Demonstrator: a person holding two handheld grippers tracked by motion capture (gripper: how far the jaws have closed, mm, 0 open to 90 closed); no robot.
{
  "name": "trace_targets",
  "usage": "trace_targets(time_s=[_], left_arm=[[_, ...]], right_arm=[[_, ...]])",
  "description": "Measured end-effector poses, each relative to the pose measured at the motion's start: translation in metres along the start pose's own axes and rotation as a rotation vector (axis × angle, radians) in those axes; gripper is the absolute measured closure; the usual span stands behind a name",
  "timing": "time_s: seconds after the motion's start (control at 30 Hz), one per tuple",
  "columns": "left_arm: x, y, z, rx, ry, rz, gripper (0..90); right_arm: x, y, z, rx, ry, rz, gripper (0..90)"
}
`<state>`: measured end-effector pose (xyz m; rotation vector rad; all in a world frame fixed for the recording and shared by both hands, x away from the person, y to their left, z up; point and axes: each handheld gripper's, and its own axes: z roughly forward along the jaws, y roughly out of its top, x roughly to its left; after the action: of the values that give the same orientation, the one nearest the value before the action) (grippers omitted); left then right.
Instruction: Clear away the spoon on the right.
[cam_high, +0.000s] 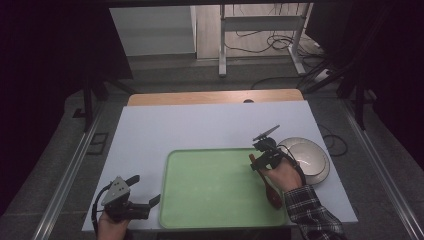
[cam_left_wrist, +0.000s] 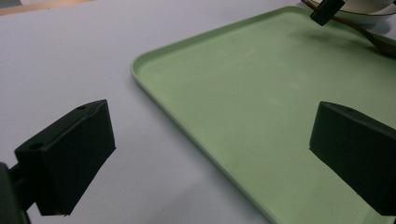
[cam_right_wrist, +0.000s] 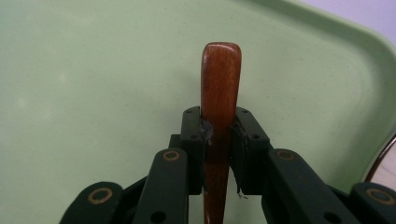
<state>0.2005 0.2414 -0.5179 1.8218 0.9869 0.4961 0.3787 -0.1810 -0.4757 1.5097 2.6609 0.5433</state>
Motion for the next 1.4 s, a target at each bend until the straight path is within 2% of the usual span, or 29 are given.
trace_targets(time_s=[0.1,0.2,0.4,0.53,0.57,0.6,0.63,0.73,0.97,1.2,1.4], left_arm=[[0.000,0.000,0.000,0.002,-0.001,0.002,0.0],[0.000,0.000,0.000,0.001,0.000,0.001,0.0],[0.000,0.000,0.000,0.001,0.000,0.002,0.0],[0.000,0.000,0.000,0.001,0.000,0.002,0.0],[0.000,0.000,0.000,0.001,0.000,0.002,0.0],[0.000,0.000,0.000,0.001,0.000,0.002,0.0],[0.000,0.000,0.000,0.001,0.000,0.002,0.0],[0.000,0.000,0.000,0.001,0.001,0.001,0.0],[0.000,0.000,0.000,-0.001,0.001,0.000,0.0],[-0.001,0.000,-0.001,-0.005,-0.005,0.001,0.0],[-0.001,0.000,-0.001,-0.006,-0.007,0.001,0.0]], right_arm=[[-0.001,-0.001,0.002,-0.005,-0.003,-0.008,72.8],[-0.004,-0.003,-0.002,-0.029,-0.010,-0.022,65.6],[-0.005,-0.007,-0.010,-0.076,-0.001,-0.062,64.5],[-0.004,-0.011,-0.012,-0.118,0.009,-0.108,68.0],[-0.003,-0.014,-0.014,-0.151,0.004,-0.126,70.9],[-0.003,-0.014,-0.014,-0.151,0.004,-0.126,70.9],[-0.001,-0.018,-0.014,-0.177,-0.001,-0.150,74.2],[0.001,-0.020,-0.014,-0.192,-0.011,-0.161,76.8],[0.008,-0.029,-0.017,-0.274,-0.016,-0.217,87.0],[0.016,-0.037,-0.016,-0.321,-0.009,-0.257,89.5],[0.018,-0.042,-0.012,-0.317,-0.014,-0.263,89.7]])
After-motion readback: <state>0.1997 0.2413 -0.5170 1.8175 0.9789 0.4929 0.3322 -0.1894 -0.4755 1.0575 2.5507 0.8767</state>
